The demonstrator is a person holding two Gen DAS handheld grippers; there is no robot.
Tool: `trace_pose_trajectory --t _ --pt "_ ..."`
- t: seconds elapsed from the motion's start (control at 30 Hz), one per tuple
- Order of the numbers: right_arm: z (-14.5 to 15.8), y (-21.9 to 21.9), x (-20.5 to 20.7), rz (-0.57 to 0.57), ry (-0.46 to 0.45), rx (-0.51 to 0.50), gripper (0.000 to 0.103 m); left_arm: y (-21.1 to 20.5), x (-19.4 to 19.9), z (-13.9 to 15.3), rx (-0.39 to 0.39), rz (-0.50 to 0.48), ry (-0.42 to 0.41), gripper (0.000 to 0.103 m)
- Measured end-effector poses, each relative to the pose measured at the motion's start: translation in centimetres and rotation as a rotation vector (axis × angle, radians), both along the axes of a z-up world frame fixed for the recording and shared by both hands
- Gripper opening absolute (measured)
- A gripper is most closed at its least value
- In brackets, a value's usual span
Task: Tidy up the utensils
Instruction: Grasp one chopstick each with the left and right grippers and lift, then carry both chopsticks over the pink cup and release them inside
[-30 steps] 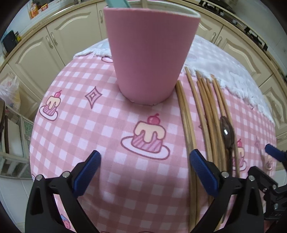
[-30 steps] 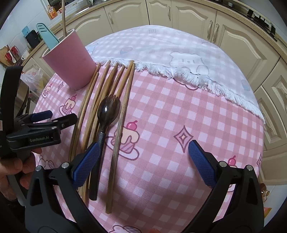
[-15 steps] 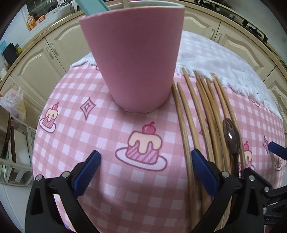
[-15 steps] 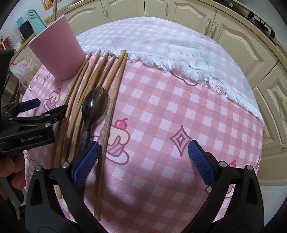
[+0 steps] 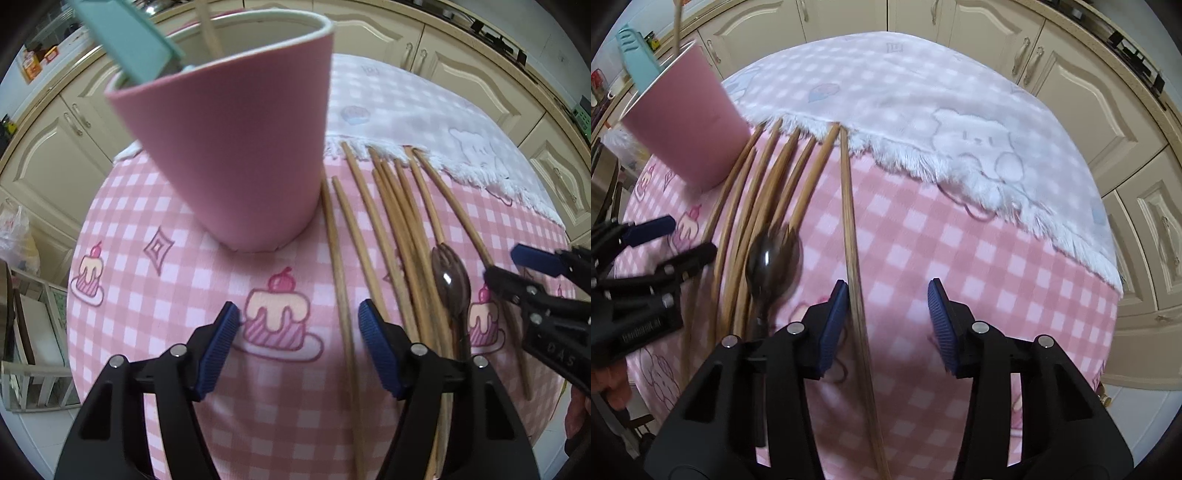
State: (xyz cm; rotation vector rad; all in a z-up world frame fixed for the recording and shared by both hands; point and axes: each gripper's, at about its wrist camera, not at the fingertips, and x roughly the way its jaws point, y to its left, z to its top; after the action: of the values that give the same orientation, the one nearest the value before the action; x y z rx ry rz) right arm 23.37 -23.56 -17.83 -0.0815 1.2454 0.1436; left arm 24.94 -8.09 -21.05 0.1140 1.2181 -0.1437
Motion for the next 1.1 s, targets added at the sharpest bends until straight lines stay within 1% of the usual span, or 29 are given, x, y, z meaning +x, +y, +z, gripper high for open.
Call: trace_pose_trajectory --t 0.07,0.1,0.13,0.17,0.2,0.23,0.27,0.4,0.57,0.67,0.7,0.77,0.8,0.87,0.9,1.0,1.1 --pt "-0.1 0.5 1.1 0.007 0.008 -0.012 0.044 -0.8 0.8 0.1 0.008 -0.01 0.001 0.066" --pt "-0.1 0.8 1.6 0.018 0.006 -0.029 0.041 -1.1 1.1 0.1 0.005 -0.016 0.001 0.063" --pt "-0.1 1.1 1.8 0.027 0.005 -0.03 0.037 -1.3 1.4 0.1 0.001 -0.025 0.0 0.054" --pt "0.0 1.4 2.0 0.04 0.009 -0.024 0.025 -1.5 1.5 0.4 0.0 -0.031 -0.005 0.046" --pt "0.0 1.8 2.1 0.052 0.012 -0.021 0.007 -1.6 1.7 0.4 -0.002 -0.036 -0.005 0.027" --pt "0.0 2.1 2.0 0.064 0.011 -0.022 0.007 -1.7 1.7 0.4 -0.007 -0.041 -0.002 0.01" --pt "0.0 2.1 1.8 0.073 0.005 -0.019 0.007 -1.8 1.6 0.4 -0.016 -0.052 0.003 0.005" --pt "0.1 1.0 0.6 0.049 -0.021 0.064 0.006 -1.4 1.0 0.4 -0.055 -0.061 -0.002 0.005" --pt "1.3 -0.7 -2.2 0.046 -0.071 0.188 0.006 -0.2 -0.7 0.6 -0.119 -0.069 -0.011 0.005" --pt "2.3 -1.4 -3.9 0.04 -0.126 0.251 0.006 0.2 -2.2 1.1 -0.195 -0.091 -0.039 0.005" --pt "2.6 -1.6 -4.3 0.037 -0.143 0.273 0.006 0.2 -3.0 1.7 -0.221 -0.11 -0.069 0.005" --pt "3.5 -1.9 -5.4 0.04 -0.196 0.316 0.006 0.4 -4.2 2.7 -0.244 -0.136 -0.122 0.005" --pt "4.0 -2.0 -5.8 0.043 -0.22 0.335 0.006 0.5 -5.0 3.7 -0.265 -0.158 -0.171 0.005" --pt "5.0 -2.0 -6.8 0.044 -0.272 0.366 0.006 1.3 -6.1 5.0 -0.284 -0.178 -0.238 0.005" --pt "5.6 -2.0 -7.3 0.045 -0.305 0.385 0.006 1.6 -6.5 5.9 -0.294 -0.187 -0.285 0.005" --pt "7.2 -1.5 -7.9 0.049 -0.387 0.415 0.006 2.3 -7.4 7.9 -0.322 -0.201 -0.403 0.005" --pt "9.2 -1.0 -8.3 0.053 -0.475 0.441 0.006 3.5 -7.6 10.0 -0.361 -0.192 -0.521 0.005"
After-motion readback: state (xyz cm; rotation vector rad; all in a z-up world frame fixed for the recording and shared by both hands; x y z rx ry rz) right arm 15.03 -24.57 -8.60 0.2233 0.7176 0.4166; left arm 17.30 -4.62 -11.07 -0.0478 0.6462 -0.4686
